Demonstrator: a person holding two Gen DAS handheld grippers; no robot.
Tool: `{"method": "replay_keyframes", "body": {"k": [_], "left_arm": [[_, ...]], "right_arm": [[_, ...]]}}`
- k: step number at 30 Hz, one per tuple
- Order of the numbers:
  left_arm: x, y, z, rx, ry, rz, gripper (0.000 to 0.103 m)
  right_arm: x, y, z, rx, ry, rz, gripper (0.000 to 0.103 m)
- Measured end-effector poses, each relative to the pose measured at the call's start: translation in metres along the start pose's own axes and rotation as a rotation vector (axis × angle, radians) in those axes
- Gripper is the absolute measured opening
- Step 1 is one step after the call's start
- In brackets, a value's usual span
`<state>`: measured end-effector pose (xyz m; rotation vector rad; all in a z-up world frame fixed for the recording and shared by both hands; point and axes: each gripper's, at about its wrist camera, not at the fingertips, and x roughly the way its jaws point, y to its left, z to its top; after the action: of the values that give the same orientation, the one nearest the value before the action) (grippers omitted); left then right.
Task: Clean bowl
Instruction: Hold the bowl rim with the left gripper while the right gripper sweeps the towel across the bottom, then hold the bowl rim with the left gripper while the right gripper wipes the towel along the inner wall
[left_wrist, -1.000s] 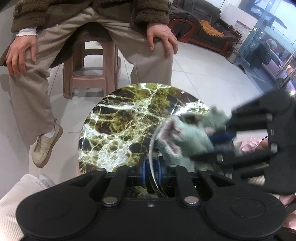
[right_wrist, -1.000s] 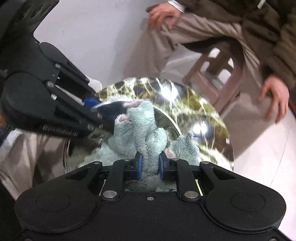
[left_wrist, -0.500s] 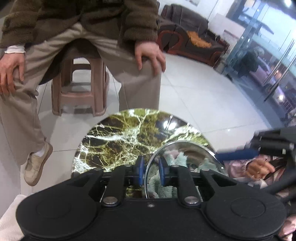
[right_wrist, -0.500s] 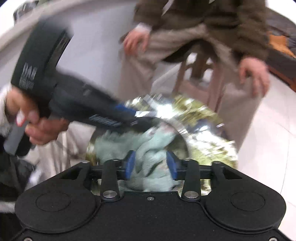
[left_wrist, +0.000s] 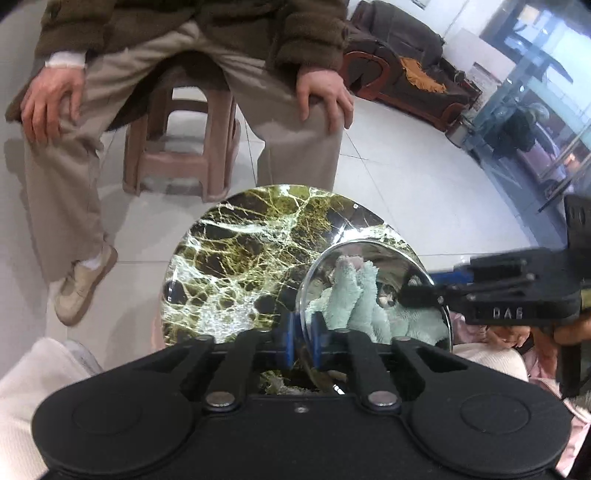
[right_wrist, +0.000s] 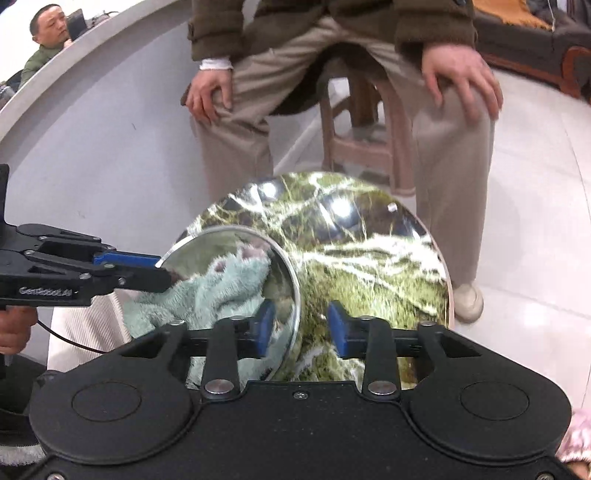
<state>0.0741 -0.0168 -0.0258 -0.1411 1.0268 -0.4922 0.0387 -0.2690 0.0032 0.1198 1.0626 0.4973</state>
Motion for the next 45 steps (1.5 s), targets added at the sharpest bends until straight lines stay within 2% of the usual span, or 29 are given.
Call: {"method": "replay_keyframes", "body": {"k": [1,3,10,12,15,17,21,25,30,33,34,35,38,40,45], "left_arm": [[0.002,0.000,0.004,0.009,-0.004,0.003,0.006],[0.007,-0.001,0.011,0.019,-0.006,0.000,0.006],[0.024,-0.006,0.031,0.055,0.003,-0.008,0.010],[0.025,-0.002,0.031,0.040,0.013,-0.025,0.010],[0.026,0.001,0.031,0.029,0.019,-0.038,0.010],[0.028,0.001,0.032,0.033,0.020,-0.042,0.010],[0.035,0.002,0.032,0.021,0.033,-0.052,0.010],[0.035,0.002,0.031,0.020,0.036,-0.051,0.010],[0.034,0.005,0.033,0.015,0.041,-0.057,0.010],[0.034,0.005,0.033,0.012,0.043,-0.057,0.010],[0.034,0.004,0.033,0.014,0.043,-0.055,0.010],[0.034,0.004,0.032,0.016,0.044,-0.052,0.010],[0.034,0.002,0.031,0.021,0.047,-0.044,0.010],[0.034,0.002,0.030,0.022,0.047,-0.041,0.011],[0.035,-0.002,0.027,0.023,0.051,-0.031,0.009]], "right_arm": [[0.000,0.000,-0.003,0.009,0.001,0.013,0.015],[-0.004,0.003,-0.007,0.011,0.000,0.009,0.016],[-0.010,0.018,-0.024,0.053,-0.029,-0.056,0.027],[-0.014,0.020,-0.024,0.025,-0.055,-0.085,0.027],[-0.031,0.027,-0.018,-0.063,-0.129,-0.184,0.032],[-0.039,0.039,-0.012,-0.125,-0.148,-0.140,0.034],[-0.023,0.068,-0.003,-0.335,-0.072,-0.073,0.039],[0.011,0.082,0.004,-0.491,0.057,-0.031,0.043],[0.039,0.080,0.011,-0.561,0.152,-0.010,0.054],[0.044,0.075,0.016,-0.531,0.169,0.001,0.053],[0.044,0.074,0.016,-0.526,0.170,-0.002,0.047],[0.044,0.075,0.015,-0.532,0.169,-0.019,0.036],[0.042,0.076,0.015,-0.527,0.174,-0.076,0.027],[0.039,0.074,0.013,-0.521,0.182,-0.106,0.027],[0.037,0.081,0.004,-0.596,0.196,-0.072,0.025]]}}
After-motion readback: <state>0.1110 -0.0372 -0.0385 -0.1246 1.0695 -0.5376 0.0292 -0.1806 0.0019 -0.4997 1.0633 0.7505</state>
